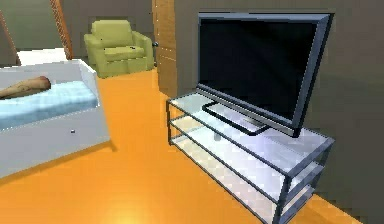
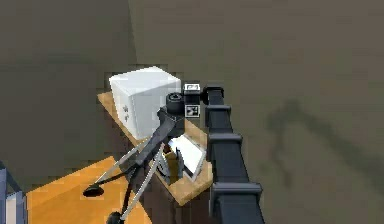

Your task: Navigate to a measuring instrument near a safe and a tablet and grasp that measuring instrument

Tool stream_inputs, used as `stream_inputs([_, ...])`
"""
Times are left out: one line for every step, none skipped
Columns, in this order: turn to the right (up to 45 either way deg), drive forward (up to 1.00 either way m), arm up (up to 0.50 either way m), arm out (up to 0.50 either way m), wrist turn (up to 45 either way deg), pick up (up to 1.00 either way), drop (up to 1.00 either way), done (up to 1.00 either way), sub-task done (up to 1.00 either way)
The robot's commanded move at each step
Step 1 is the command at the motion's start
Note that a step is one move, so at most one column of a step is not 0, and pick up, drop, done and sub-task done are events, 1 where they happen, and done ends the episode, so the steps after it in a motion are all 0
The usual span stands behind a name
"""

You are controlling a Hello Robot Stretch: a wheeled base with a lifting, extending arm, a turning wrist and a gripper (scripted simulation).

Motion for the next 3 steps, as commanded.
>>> stream_inputs([0.0,0.0,0.0,0.0,45.0,0.0,0.0,0.0,0.0])
stream_inputs([0.0,0.0,0.0,0.0,45.0,0.0,0.0,0.0,0.0])
stream_inputs([0.0,0.0,0.0,0.0,24.0,0.0,0.0,0.0,0.0])
